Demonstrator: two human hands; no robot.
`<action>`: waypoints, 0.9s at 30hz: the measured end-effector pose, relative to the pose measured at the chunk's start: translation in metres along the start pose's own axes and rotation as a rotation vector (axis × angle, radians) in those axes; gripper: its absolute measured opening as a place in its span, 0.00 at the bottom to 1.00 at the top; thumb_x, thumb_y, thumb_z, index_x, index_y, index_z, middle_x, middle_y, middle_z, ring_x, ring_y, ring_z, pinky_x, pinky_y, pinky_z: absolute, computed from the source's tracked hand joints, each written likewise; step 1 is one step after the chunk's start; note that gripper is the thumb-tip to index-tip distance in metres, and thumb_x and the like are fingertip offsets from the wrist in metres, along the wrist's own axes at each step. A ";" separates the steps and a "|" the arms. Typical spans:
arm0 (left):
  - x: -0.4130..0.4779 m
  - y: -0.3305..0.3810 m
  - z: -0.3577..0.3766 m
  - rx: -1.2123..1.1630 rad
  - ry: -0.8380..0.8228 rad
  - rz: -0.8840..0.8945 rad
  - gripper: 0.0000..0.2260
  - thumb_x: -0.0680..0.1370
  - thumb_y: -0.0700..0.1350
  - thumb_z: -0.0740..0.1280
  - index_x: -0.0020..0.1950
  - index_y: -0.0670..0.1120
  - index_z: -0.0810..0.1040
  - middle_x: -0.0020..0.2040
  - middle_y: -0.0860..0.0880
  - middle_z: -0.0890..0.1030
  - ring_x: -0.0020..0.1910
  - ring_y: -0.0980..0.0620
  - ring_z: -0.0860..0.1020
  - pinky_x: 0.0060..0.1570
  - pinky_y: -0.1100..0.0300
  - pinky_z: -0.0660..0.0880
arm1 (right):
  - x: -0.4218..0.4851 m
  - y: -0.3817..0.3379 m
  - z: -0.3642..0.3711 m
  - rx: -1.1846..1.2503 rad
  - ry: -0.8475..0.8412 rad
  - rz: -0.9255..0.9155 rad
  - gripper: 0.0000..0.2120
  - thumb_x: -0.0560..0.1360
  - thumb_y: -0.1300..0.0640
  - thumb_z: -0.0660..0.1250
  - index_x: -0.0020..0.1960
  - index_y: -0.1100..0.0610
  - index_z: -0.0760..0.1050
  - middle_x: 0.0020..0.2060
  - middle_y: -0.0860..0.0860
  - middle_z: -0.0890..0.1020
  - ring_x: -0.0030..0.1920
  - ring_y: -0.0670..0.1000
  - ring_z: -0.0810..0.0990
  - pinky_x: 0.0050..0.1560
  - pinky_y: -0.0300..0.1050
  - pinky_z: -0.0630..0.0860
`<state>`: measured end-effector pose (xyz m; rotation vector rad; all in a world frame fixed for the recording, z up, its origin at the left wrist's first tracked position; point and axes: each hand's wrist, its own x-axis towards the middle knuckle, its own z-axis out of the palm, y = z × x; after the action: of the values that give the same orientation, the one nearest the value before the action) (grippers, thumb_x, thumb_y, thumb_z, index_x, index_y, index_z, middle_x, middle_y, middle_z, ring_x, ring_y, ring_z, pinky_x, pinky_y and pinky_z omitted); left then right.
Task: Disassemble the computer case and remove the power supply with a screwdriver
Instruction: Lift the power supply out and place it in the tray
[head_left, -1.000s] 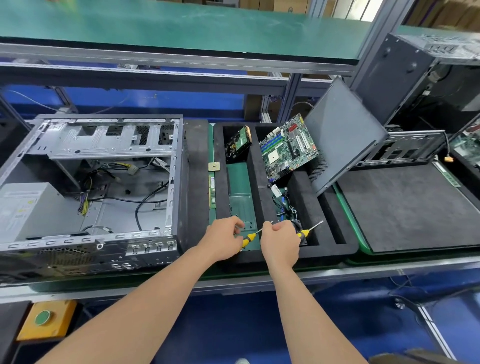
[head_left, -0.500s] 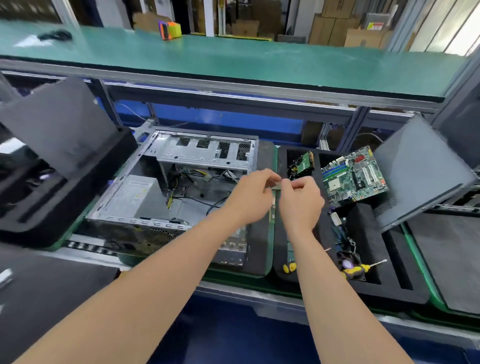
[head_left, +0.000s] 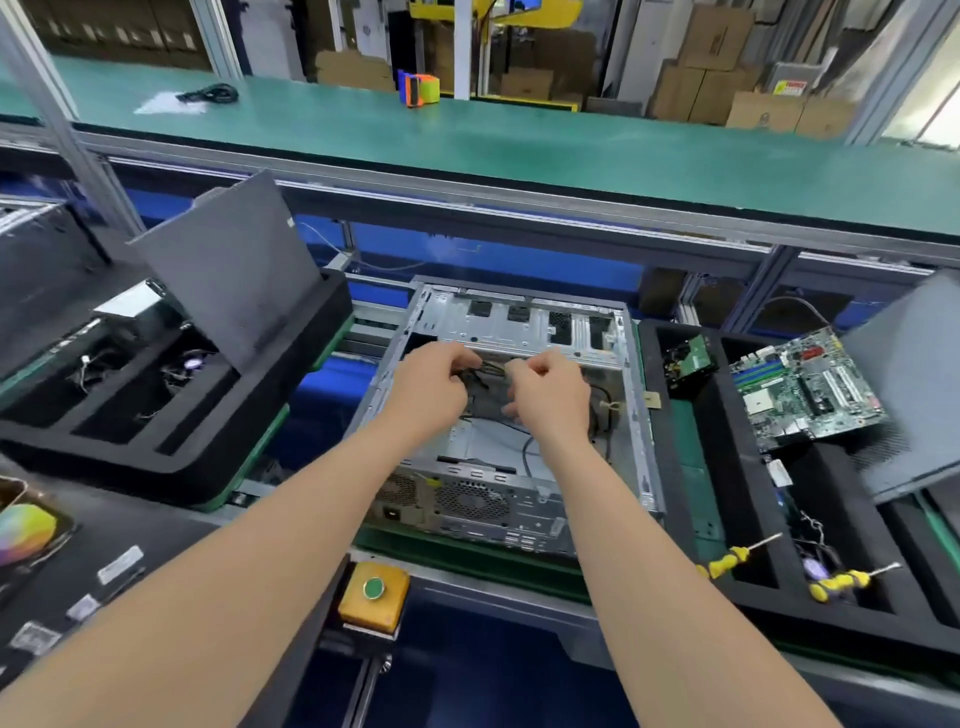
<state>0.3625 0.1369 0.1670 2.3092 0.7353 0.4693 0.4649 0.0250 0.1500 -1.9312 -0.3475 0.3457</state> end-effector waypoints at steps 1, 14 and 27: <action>0.002 -0.011 -0.006 0.082 0.030 -0.013 0.22 0.74 0.32 0.62 0.63 0.49 0.81 0.64 0.48 0.80 0.64 0.48 0.76 0.63 0.56 0.69 | 0.002 0.000 0.012 0.016 -0.045 0.021 0.08 0.76 0.50 0.68 0.46 0.54 0.79 0.40 0.52 0.86 0.44 0.57 0.87 0.52 0.61 0.84; 0.007 -0.089 -0.007 0.169 -0.080 -0.357 0.26 0.80 0.55 0.60 0.71 0.40 0.61 0.68 0.38 0.74 0.63 0.34 0.74 0.49 0.50 0.66 | 0.016 0.001 0.108 -0.104 -0.651 0.472 0.53 0.74 0.19 0.52 0.87 0.50 0.44 0.86 0.49 0.47 0.85 0.56 0.51 0.81 0.63 0.55; 0.006 -0.093 0.000 0.253 -0.049 -0.288 0.23 0.81 0.58 0.59 0.66 0.42 0.61 0.66 0.38 0.72 0.58 0.35 0.76 0.45 0.49 0.66 | 0.029 0.028 0.121 -0.081 -0.481 0.227 0.48 0.78 0.25 0.59 0.86 0.53 0.53 0.85 0.49 0.57 0.83 0.54 0.60 0.80 0.57 0.61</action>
<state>0.3321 0.1982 0.1042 2.3803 1.1383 0.1967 0.4457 0.1279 0.0778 -1.9564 -0.4586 0.9660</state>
